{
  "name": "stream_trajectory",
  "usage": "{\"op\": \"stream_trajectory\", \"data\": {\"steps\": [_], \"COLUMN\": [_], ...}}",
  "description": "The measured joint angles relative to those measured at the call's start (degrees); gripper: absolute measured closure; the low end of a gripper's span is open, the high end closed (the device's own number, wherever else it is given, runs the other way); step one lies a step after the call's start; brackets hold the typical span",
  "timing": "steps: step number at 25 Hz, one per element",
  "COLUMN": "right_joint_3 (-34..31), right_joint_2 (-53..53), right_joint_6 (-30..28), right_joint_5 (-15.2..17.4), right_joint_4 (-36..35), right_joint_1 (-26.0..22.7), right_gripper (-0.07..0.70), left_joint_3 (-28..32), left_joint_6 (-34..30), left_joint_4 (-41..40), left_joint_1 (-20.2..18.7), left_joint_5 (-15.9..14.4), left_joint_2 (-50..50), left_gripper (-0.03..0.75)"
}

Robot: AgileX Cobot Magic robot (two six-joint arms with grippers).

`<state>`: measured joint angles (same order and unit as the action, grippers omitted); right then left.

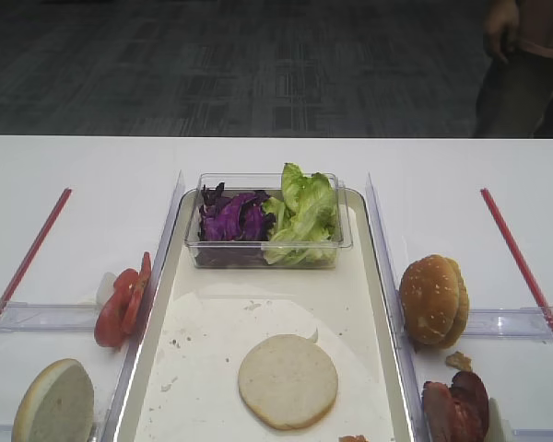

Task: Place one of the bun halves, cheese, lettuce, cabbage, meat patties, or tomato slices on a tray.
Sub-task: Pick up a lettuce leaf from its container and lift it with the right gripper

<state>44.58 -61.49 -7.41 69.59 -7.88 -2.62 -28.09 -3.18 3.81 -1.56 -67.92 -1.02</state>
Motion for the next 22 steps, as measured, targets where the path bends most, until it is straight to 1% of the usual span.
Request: {"op": "stream_trajectory", "data": {"steps": [13, 22], "right_joint_3": [12.3, 22.3], "right_joint_2": [-15.8, -26.4], "right_joint_6": [0.0, 0.0], "right_joint_5": [-0.3, -0.1], "right_joint_4": [0.0, -0.1], "right_joint_1": [0.0, 0.0], "right_gripper": [0.162, 0.162], "left_joint_3": [0.0, 0.0], "left_joint_6": [0.0, 0.0], "left_joint_4": [0.0, 0.0], "left_joint_1": [0.0, 0.0], "left_joint_5": [0.0, 0.0], "left_joint_2": [0.0, 0.0], "left_gripper": [0.324, 0.324]}}
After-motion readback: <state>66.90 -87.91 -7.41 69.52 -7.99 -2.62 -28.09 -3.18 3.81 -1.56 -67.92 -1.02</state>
